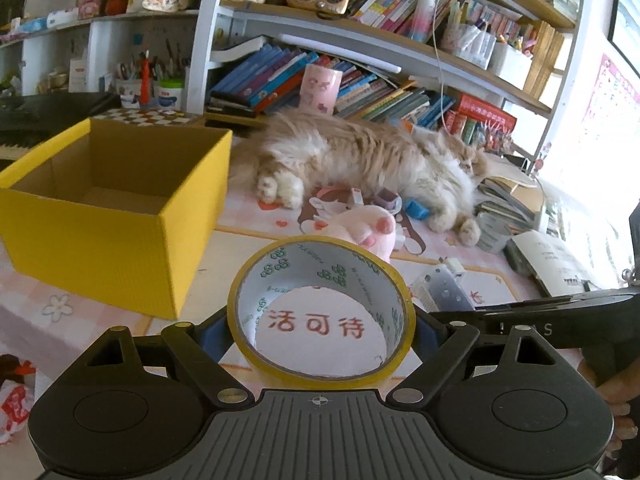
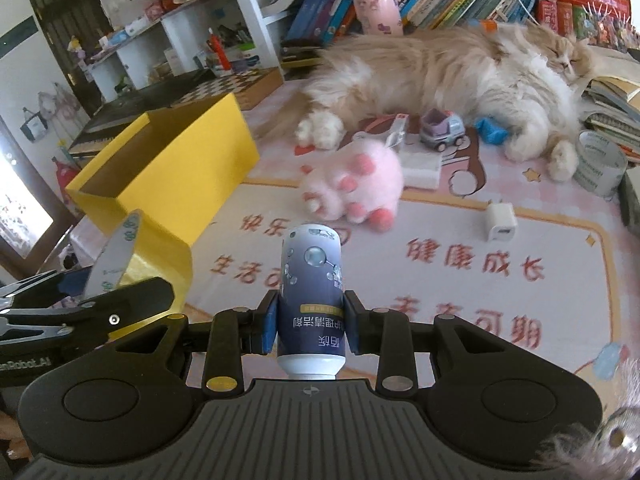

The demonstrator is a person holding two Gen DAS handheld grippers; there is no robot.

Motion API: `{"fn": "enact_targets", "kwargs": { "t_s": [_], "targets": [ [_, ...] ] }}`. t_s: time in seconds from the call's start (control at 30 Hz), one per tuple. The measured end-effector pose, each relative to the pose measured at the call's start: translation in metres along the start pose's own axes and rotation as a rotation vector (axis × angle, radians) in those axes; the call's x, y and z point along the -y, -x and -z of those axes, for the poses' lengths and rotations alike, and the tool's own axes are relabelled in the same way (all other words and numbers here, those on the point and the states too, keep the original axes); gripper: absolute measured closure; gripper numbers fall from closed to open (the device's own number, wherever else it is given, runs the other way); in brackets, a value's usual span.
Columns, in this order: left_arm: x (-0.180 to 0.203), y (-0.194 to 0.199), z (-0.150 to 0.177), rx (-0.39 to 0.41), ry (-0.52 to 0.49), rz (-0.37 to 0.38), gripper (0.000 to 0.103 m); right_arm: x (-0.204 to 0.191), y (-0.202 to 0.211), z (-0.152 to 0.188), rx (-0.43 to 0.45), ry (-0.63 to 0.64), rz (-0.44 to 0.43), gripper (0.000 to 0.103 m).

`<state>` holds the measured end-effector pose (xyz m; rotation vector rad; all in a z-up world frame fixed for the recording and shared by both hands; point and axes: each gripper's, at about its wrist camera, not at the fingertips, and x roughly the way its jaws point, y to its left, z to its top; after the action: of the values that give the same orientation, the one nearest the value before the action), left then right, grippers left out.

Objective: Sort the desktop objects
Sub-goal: 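Carry the tape roll and spray bottle up toward the yellow cardboard box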

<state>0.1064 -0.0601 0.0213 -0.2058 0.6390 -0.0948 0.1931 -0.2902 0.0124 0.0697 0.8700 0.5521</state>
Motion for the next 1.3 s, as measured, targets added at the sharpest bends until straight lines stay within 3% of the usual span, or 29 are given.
{"fn": "enact_targets", "kwargs": {
  "t_s": [0.57,0.97,1.3],
  "targets": [
    [-0.065,0.064,0.026,0.025,0.043,-0.006,0.014,-0.095,0.003,0.040,-0.012,0.060,-0.010,0.073],
    [-0.102,0.099,0.048,-0.003,0.021,-0.030,0.014,-0.152,-0.004,0.071,-0.032,0.064,-0.032,0.073],
    [-0.124,0.126,0.057,0.021,0.018,-0.065,0.014,-0.193,-0.009,0.085,-0.026,0.102,-0.072,0.073]
  ]
}}
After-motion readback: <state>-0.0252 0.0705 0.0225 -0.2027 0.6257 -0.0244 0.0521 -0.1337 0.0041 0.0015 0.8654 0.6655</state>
